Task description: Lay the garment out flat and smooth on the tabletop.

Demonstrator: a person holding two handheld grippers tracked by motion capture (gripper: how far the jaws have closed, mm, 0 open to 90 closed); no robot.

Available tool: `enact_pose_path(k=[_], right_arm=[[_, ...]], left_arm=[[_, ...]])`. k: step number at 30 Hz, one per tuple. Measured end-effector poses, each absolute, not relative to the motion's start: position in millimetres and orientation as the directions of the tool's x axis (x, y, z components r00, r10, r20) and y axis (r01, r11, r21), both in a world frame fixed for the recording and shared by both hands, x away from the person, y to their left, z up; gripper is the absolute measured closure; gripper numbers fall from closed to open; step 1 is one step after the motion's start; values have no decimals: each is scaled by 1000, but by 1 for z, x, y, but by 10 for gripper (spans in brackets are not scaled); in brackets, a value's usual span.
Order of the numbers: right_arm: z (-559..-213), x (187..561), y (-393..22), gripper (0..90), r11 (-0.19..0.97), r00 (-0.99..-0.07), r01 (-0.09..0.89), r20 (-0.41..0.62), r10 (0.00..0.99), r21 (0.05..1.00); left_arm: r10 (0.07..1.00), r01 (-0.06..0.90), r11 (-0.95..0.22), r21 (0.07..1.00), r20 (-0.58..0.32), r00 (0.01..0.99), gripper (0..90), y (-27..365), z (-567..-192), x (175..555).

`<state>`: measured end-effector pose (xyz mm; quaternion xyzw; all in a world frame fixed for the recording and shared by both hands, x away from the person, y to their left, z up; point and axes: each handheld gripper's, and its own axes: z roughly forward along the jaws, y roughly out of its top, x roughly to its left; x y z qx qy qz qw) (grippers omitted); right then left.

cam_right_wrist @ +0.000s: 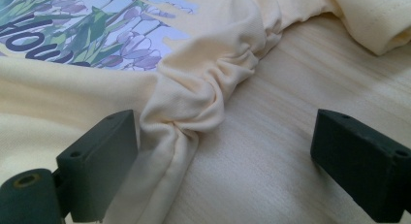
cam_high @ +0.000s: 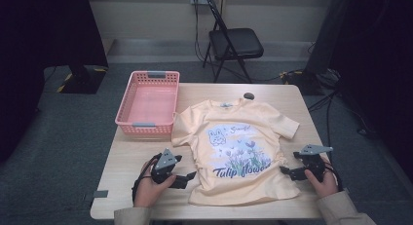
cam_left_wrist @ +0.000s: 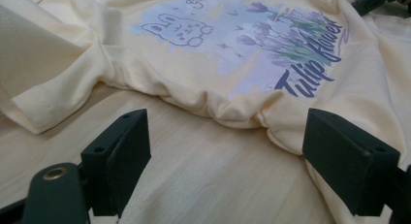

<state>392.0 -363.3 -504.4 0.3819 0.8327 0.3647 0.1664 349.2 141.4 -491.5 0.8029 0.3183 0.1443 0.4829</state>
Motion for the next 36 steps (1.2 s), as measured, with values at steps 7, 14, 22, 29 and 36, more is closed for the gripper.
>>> enact_pose_path(k=[7,14,22,29,36], right_arm=[[-504,392,-363,83,443,-654,514,2,756,734],[-504,392,-363,83,443,-654,514,1,756,734],[-504,392,-363,83,443,-654,514,2,756,734],[-504,392,-363,83,443,-654,514,1,756,734],[-504,392,-363,83,443,-654,514,2,756,734]], left_arm=[[670,386,-323,864,-79,738,172,153,-493,349],[683,394,-322,861,-77,727,173,163,-495,349],[696,406,-316,857,-81,713,174,172,-498,350],[710,422,-316,850,-84,699,174,180,-501,350],[722,438,-323,839,-81,687,174,184,-505,351]])
